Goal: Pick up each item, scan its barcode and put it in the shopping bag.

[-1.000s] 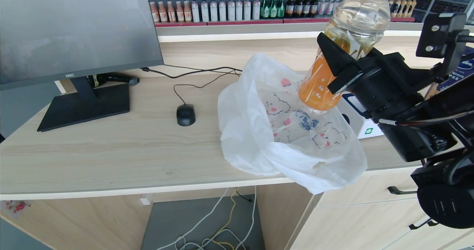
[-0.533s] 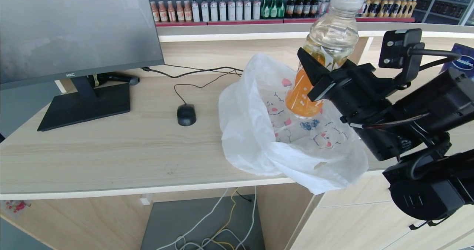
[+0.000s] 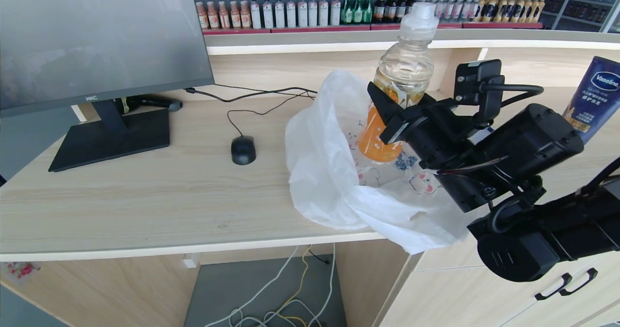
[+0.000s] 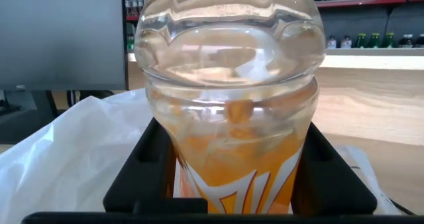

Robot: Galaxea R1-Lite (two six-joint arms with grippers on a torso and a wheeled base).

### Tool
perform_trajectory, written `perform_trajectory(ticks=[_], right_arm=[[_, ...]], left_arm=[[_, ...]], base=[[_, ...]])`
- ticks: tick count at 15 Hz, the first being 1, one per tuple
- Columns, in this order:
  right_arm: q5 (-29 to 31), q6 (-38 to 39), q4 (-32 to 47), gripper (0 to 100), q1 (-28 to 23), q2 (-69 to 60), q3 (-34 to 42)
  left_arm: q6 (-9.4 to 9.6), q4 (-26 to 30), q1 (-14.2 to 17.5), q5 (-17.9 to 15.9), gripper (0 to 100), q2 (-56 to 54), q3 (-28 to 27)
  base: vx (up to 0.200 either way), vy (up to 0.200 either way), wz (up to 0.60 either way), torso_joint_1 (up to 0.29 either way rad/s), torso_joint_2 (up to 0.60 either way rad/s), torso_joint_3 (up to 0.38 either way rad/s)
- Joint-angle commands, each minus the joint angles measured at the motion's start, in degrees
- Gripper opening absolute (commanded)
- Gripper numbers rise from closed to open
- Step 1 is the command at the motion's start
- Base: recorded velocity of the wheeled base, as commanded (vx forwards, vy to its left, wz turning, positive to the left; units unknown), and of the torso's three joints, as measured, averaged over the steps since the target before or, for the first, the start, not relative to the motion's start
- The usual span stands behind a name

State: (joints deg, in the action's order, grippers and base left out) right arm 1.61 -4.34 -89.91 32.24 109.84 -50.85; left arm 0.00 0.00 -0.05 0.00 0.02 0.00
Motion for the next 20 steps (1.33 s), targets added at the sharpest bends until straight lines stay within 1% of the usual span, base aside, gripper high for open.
perform_trajectory(ticks=[1,4,7,20], right_arm=[[-0.03,0.03,-0.09,0,0.28,0.38,0.75],[-0.03,0.03,-0.09,0,1.42,0.55,0.4],[-0.03,-0.23,-0.09,0,3.88,0.64,0.66],[-0.03,-0.76,-0.09,0,5.9,1.78,3.47]], left_arm=[[0.0,0.0,0.05,0.0,100,-0.02,0.0],[0.0,0.0,-0.04,0.0,100,-0.02,0.0],[0.0,0.0,0.05,0.0,100,-0.02,0.0],[0.0,0.0,0.05,0.0,100,-0.02,0.0]], base=[[0.0,0.0,0.0,0.0,0.0,0.0],[0.0,0.0,0.0,0.0,0.0,0.0],[0.0,0.0,0.0,0.0,0.0,0.0],[0.0,0.0,0.0,0.0,0.0,0.0]])
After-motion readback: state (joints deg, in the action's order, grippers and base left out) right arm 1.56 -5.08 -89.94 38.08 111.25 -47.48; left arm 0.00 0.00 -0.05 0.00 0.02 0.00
